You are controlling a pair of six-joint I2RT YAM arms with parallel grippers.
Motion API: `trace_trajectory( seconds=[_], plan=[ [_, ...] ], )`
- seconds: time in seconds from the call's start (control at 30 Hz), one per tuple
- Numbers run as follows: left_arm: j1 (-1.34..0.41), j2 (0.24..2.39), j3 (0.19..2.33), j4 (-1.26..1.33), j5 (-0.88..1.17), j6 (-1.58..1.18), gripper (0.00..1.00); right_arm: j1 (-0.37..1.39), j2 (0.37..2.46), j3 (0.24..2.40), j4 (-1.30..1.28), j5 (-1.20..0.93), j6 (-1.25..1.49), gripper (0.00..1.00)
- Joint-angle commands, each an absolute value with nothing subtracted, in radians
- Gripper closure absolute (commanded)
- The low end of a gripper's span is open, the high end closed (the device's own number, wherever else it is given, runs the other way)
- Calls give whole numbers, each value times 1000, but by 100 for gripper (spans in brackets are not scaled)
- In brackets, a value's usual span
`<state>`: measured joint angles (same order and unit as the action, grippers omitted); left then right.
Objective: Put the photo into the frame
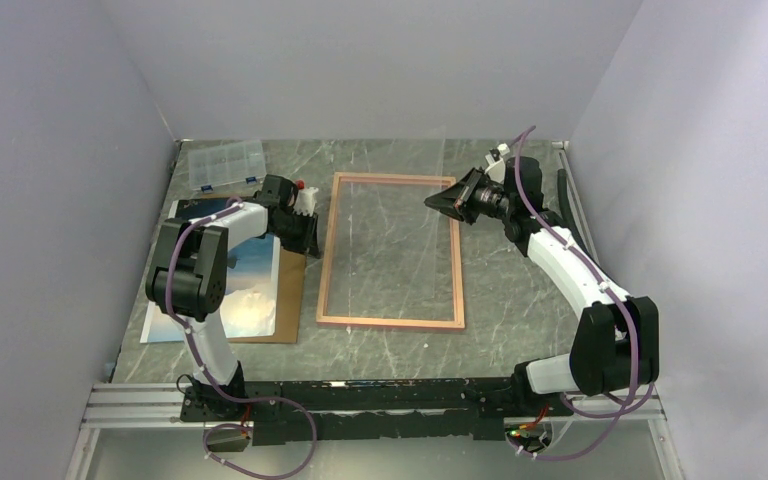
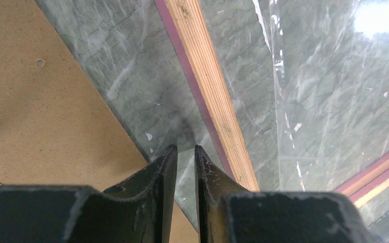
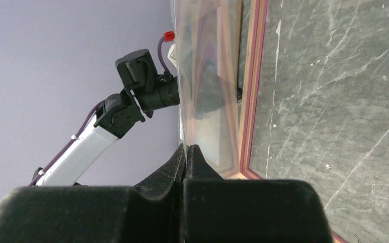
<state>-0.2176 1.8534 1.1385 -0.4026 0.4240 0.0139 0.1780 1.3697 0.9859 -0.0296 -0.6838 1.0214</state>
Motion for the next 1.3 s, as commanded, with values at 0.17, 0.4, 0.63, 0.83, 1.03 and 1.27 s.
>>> trace_trajectory(
  seconds=[0.17, 0.4, 0.63, 0.83, 1.03, 1.27],
  plan=[
    [-224, 1814, 1129, -390, 456, 5, 75, 173, 1366, 1002, 39, -671, 998, 100],
    [-226, 1811, 1127, -389, 457, 6, 75, 173, 1374, 983, 69, -669, 1012, 100],
    [-229, 1808, 1124, -389, 456, 6, 75, 173, 1387, 987, 72, -663, 996, 100],
    [-230, 1800, 1119, -387, 457, 5, 75, 174, 1390, 974, 73, -665, 995, 100],
    [-232, 1798, 1117, -386, 455, 5, 75, 174, 1378, 954, 79, -664, 1004, 100],
    [-235, 1800, 1118, -388, 457, 6, 76, 174, 1381, 947, 74, -666, 996, 100]
  ],
)
